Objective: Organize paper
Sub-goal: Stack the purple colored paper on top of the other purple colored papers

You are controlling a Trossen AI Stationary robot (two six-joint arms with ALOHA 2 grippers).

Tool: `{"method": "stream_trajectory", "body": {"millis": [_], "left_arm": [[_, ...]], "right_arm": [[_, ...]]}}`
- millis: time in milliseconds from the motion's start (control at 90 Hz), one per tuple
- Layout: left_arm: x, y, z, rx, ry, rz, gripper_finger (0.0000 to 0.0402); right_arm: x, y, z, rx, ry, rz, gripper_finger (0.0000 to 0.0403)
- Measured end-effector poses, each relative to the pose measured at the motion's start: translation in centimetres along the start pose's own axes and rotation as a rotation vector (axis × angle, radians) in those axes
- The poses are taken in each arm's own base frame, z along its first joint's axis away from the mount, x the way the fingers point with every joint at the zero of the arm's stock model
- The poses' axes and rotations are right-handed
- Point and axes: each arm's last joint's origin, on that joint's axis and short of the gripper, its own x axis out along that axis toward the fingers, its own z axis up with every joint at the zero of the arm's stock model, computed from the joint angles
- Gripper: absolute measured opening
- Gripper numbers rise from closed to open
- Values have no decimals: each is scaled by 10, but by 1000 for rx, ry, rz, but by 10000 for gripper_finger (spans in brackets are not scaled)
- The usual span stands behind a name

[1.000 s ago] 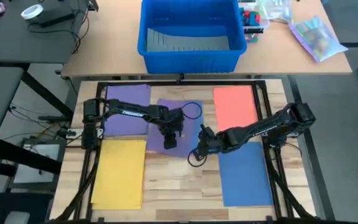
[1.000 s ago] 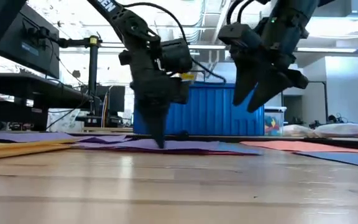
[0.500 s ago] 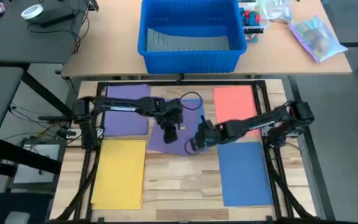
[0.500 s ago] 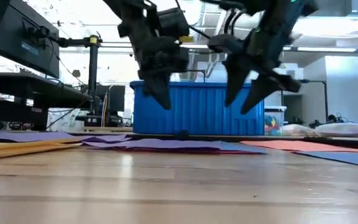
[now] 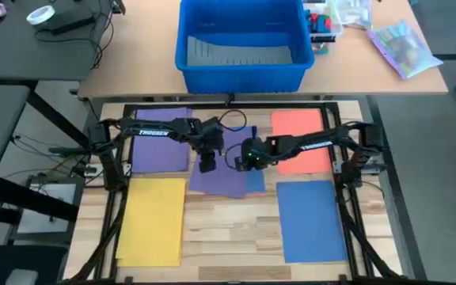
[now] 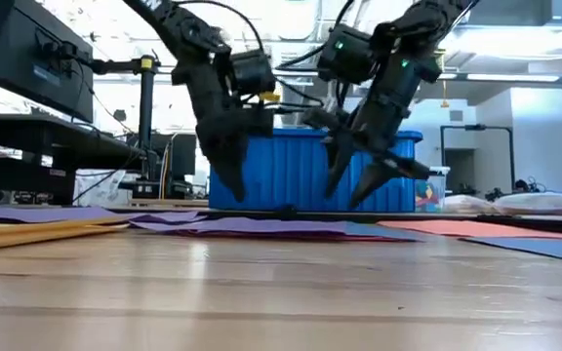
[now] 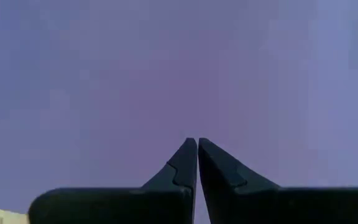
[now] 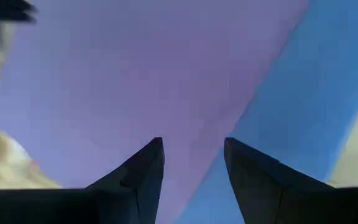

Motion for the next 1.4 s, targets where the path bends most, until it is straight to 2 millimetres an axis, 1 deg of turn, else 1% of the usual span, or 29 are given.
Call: {"method": "stream_trajectory", "body": {"millis": [56, 211, 344, 467, 722, 900, 1011, 1156, 1333, 1400], "left_arm": [[4, 2, -5, -2, 1, -5, 0], [18, 1, -20, 56, -10, -21, 0], [24, -3, -24, 95, -42, -19, 0], [30, -7, -27, 144, -84, -15, 0], [32, -7, -30, 157, -97, -12, 0], [32, -7, -30, 136, -101, -11, 0], [32, -8, -29, 143, -102, -18, 0], [32, -9, -29, 174, -109, -40, 0], [32, -9, -29, 174, -115, -40, 0], [32, -9, -29, 174, -115, -39, 0]], "right_arm": [[5, -2, -1, 24, 9, -19, 159], [11, -1, -2, 80, 7, -11, 159], [12, 3, -3, 106, -5, 20, 159], [17, -2, -5, 155, -15, -38, 159], [15, -3, -6, 173, -10, -56, 159], [25, -5, -10, 158, -4, -84, 159], [35, 1, -10, 156, -17, -18, 159], [37, 10, -7, 111, -29, 84, 159], [28, 10, -1, 54, -41, 103, 159], [24, 13, 2, 39, -57, 138, 159]]}}
